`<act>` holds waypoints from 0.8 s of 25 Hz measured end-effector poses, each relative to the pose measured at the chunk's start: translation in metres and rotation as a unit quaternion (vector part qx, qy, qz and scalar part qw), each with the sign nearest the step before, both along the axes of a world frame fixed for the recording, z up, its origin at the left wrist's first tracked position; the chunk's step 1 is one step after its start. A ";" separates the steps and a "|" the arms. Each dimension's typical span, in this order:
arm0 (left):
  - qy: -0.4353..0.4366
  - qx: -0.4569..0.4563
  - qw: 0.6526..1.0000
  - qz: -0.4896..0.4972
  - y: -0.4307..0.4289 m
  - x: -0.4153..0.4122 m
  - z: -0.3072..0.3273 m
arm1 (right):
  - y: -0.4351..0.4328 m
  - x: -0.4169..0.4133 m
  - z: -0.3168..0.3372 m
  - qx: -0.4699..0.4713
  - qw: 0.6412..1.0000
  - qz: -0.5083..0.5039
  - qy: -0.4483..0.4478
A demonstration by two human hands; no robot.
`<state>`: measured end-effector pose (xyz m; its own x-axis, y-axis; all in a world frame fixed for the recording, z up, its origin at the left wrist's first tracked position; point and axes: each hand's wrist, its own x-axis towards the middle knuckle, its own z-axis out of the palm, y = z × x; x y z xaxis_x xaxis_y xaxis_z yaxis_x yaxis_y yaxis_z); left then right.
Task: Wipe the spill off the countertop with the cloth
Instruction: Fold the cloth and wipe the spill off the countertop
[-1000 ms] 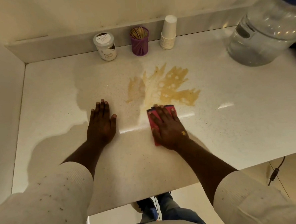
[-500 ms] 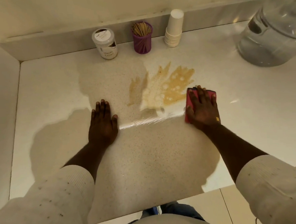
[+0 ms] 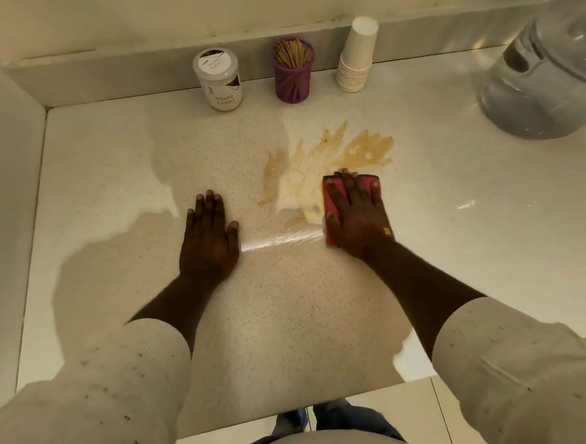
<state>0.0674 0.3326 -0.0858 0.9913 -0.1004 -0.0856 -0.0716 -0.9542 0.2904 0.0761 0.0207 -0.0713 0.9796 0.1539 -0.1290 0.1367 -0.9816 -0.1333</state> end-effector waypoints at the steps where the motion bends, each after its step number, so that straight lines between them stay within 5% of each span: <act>1: 0.002 -0.002 1.000 0.001 0.000 0.000 0.001 | 0.013 -0.004 0.000 0.008 1.000 0.022 -0.009; 11: 0.016 -0.053 0.998 -0.006 0.005 0.000 0.004 | 0.074 -0.055 -0.002 0.043 0.976 0.213 0.006; 20: 0.003 -0.028 1.000 0.004 0.012 0.048 0.004 | 0.084 -0.007 -0.005 0.023 0.961 0.274 -0.010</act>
